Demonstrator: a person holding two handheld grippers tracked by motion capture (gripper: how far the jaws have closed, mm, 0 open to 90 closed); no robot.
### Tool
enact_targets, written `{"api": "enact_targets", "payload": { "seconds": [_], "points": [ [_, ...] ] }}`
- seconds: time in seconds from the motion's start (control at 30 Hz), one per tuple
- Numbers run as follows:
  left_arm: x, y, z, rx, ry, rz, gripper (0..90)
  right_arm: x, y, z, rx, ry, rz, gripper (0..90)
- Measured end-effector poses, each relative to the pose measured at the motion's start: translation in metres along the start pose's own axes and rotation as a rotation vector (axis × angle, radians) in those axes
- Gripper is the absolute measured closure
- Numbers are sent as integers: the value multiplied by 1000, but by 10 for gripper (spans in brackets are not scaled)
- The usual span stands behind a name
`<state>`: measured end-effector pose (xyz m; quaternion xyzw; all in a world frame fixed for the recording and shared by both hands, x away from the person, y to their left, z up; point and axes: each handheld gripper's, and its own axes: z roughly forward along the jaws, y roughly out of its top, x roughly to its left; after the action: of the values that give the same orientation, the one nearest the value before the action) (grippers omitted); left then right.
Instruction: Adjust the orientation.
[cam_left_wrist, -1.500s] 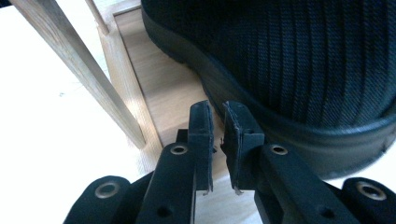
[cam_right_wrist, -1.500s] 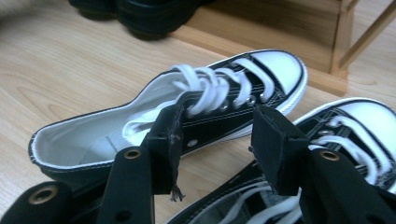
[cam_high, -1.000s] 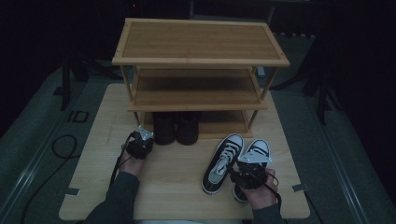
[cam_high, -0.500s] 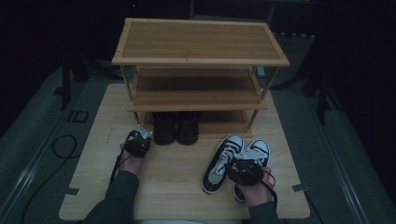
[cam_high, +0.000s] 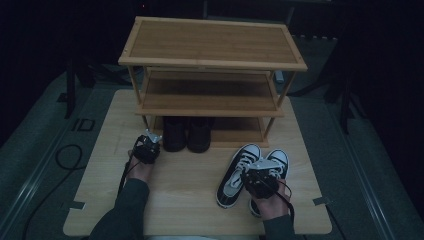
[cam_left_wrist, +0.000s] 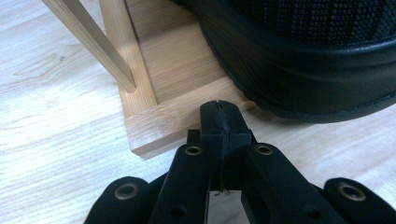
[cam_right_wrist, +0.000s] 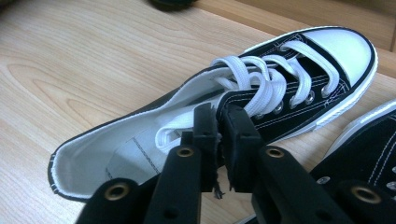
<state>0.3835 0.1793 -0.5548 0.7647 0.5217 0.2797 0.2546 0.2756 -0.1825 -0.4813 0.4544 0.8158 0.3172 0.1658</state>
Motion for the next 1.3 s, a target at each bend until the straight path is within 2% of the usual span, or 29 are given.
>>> {"api": "enact_targets", "payload": {
  "seconds": [0.2,0.3,0.4,0.47,0.63,0.67,0.77,0.87,0.97,1.07,1.17,1.23,1.27,1.3],
  "points": [
    [4,4,4,6,12,-14,900,-1,0,-4,15,-16,-11,873],
    [6,6,6,12,21,-16,900,-6,-3,-9,17,-42,-8,881],
    [6,6,6,18,28,-20,900,-14,-6,-13,14,-58,17,883],
    [6,6,4,25,25,-33,900,-15,-6,-13,10,-52,21,876],
    [0,7,-11,-14,7,-46,900,-11,-5,-9,23,-71,9,826],
    [-4,10,-24,-42,-1,-36,900,-10,-4,-5,40,-87,7,800],
    [-12,17,-41,-84,-27,-22,900,-9,-4,-3,52,-107,11,793],
    [-23,27,-54,-120,-60,-3,900,-8,-3,-2,58,-115,11,786],
    [-41,42,-63,-148,-98,46,899,-8,-3,-1,57,-110,16,777],
    [-58,54,-66,-169,-131,64,895,-9,-3,-1,56,-104,21,766],
    [-77,66,-63,-173,-168,85,892,-9,-3,-1,58,-99,19,755],
    [-81,68,-61,-174,-180,84,889,-9,-3,-1,57,-96,19,753],
    [-93,72,-58,-174,-197,93,889,-9,-4,-1,58,-94,19,747],
    [-99,74,-55,-172,-205,97,889,-9,-4,-1,59,-93,19,746]
  ]
}}
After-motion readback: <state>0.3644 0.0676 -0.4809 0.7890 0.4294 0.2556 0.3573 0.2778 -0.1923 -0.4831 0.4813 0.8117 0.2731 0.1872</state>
